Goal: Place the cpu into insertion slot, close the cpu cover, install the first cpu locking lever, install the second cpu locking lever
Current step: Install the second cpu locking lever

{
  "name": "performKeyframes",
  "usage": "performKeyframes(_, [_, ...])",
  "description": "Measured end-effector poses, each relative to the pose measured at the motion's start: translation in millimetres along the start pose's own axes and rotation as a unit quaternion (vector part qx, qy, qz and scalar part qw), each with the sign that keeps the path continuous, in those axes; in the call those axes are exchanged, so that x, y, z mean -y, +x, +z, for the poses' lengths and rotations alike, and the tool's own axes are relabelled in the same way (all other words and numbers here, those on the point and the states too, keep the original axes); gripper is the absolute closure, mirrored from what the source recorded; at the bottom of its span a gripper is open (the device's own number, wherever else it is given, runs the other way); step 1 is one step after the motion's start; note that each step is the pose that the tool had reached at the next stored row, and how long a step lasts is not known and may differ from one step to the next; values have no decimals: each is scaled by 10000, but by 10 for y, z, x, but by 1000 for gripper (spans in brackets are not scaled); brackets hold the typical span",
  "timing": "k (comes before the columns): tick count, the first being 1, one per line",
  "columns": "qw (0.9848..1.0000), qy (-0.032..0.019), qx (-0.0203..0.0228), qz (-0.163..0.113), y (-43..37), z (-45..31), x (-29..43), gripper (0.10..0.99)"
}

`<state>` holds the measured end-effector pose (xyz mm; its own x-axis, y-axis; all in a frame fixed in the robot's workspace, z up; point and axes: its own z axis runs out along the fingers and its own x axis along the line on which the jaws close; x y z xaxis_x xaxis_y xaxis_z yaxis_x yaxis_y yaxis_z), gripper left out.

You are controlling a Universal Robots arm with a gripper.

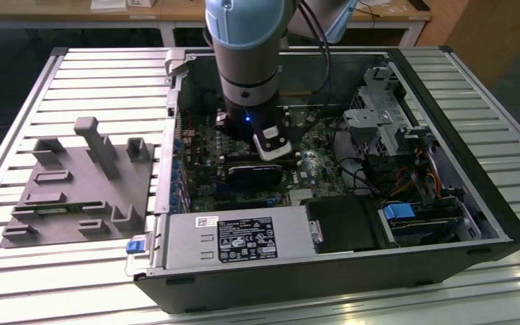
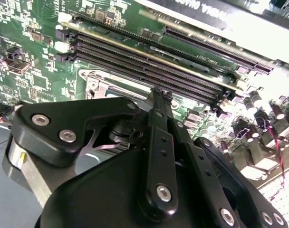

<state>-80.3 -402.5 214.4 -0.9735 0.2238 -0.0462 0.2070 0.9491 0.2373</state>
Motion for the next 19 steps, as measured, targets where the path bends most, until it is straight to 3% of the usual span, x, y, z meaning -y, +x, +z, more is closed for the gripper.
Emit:
performKeyframes(5, [9998,-163,-46,-41,8,14,35,984])
performKeyframes(12, [9994,-314,-93,-86,19,34,117,984])
performKeyframes(19, [9985,-515,-147,-119,50,88,172,984])
